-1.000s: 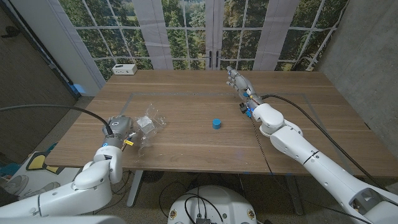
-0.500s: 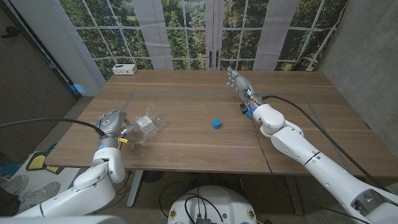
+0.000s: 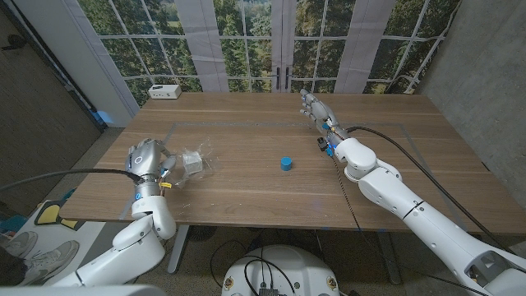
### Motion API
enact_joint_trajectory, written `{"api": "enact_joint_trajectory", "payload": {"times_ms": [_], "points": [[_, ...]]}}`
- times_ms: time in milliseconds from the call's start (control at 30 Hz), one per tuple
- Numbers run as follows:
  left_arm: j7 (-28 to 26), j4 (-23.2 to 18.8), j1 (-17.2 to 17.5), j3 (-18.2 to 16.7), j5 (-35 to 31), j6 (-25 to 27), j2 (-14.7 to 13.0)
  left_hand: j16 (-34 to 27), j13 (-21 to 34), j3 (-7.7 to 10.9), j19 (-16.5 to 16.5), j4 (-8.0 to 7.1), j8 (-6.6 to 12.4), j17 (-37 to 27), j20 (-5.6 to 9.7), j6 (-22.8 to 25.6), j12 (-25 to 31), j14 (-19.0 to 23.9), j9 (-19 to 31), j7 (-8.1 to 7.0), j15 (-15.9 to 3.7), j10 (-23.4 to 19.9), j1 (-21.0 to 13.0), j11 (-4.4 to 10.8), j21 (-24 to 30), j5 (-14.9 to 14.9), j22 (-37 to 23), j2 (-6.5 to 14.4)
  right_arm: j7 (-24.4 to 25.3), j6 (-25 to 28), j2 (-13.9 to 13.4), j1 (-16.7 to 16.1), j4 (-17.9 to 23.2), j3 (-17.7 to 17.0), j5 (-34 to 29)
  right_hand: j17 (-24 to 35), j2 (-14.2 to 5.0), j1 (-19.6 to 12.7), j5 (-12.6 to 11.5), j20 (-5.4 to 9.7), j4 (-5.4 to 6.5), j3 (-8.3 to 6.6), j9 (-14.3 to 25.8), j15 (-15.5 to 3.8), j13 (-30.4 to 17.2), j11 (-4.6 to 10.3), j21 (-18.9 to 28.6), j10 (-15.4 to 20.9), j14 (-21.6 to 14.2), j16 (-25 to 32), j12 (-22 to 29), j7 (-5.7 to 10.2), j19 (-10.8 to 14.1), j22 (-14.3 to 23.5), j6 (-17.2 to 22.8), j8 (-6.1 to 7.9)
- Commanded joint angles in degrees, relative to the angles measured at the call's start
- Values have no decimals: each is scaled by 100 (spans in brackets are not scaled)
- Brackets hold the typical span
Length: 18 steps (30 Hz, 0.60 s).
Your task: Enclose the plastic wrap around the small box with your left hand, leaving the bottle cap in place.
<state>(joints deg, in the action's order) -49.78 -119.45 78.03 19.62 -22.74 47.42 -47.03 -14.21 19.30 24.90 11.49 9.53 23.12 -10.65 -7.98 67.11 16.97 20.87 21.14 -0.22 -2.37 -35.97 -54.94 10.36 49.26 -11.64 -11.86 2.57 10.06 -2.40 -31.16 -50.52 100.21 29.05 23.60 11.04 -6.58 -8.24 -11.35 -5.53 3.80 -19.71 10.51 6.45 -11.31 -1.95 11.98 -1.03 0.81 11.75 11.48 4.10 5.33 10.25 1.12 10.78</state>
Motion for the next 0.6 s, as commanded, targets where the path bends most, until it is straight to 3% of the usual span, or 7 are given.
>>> {"api": "enact_joint_trajectory", "payload": {"times_ms": [33,67,133,200,333,467,600], "points": [[1350,-6,-876,811,-350,1004,-252,-47,41,-86,50,-24,-46,-18,-9,7,44,101,15,-70,-441,-68,-21,35,49,37,-16,-13,13,0,10,31,-45,16,-20,27,45,18,17,-4,7,-55,21,9,-15,-69,-10,12,-28,-3,8,11,25,16,5,24],[914,191,-749,673,-305,603,-90,-46,44,-95,46,-21,-53,-17,-6,8,44,101,7,-64,-445,-71,-24,39,52,43,-15,-23,-10,-5,4,35,-55,12,-5,27,45,18,17,-5,7,-56,21,5,-15,-69,-10,12,-28,-4,7,10,24,16,3,24],[1429,106,-1087,1090,-525,1183,-280,-35,53,-106,7,16,-96,-8,-20,-42,32,92,-20,-80,-449,-53,-81,26,49,54,-11,-54,20,36,17,34,-59,6,11,26,46,17,17,-6,5,-56,21,14,-15,-72,-9,12,-30,-4,7,10,29,16,5,24],[1063,266,-1019,1031,-541,953,-126,-19,70,-128,-21,63,-125,1,-34,-51,-8,90,-51,-155,-441,35,-190,7,59,71,-5,-123,-53,21,20,63,-119,19,43,25,47,16,17,-12,4,-57,21,15,-15,-76,-6,10,-32,-4,6,7,35,16,7,25],[1508,250,-1290,1242,-525,1160,-266,-15,82,-150,-37,58,-116,-4,-30,-70,-26,84,-26,-180,-428,70,-230,-2,66,82,-2,-148,-87,-9,63,115,-207,35,60,25,48,15,17,-6,3,-58,21,8,-15,-75,-5,11,-35,-4,7,3,38,16,17,29],[2298,230,-1815,1962,-833,1454,-671,-12,98,-183,-62,30,-117,-20,-1,-130,-52,68,3,-219,-418,131,-257,-43,76,94,1,-152,-119,18,57,161,-234,41,67,25,50,16,17,-9,2,-58,22,11,-15,-81,-5,8,-40,-3,6,-5,39,16,24,31],[1972,547,-1950,2178,-1146,1567,-405,-24,111,-210,-81,8,-123,-31,78,-130,-45,91,-14,-215,-457,108,-267,-30,84,100,2,-148,-119,14,64,175,-280,39,73,24,51,15,17,-10,1,-58,22,15,-15,-87,-6,7,-52,0,5,-6,39,16,23,30]]}}
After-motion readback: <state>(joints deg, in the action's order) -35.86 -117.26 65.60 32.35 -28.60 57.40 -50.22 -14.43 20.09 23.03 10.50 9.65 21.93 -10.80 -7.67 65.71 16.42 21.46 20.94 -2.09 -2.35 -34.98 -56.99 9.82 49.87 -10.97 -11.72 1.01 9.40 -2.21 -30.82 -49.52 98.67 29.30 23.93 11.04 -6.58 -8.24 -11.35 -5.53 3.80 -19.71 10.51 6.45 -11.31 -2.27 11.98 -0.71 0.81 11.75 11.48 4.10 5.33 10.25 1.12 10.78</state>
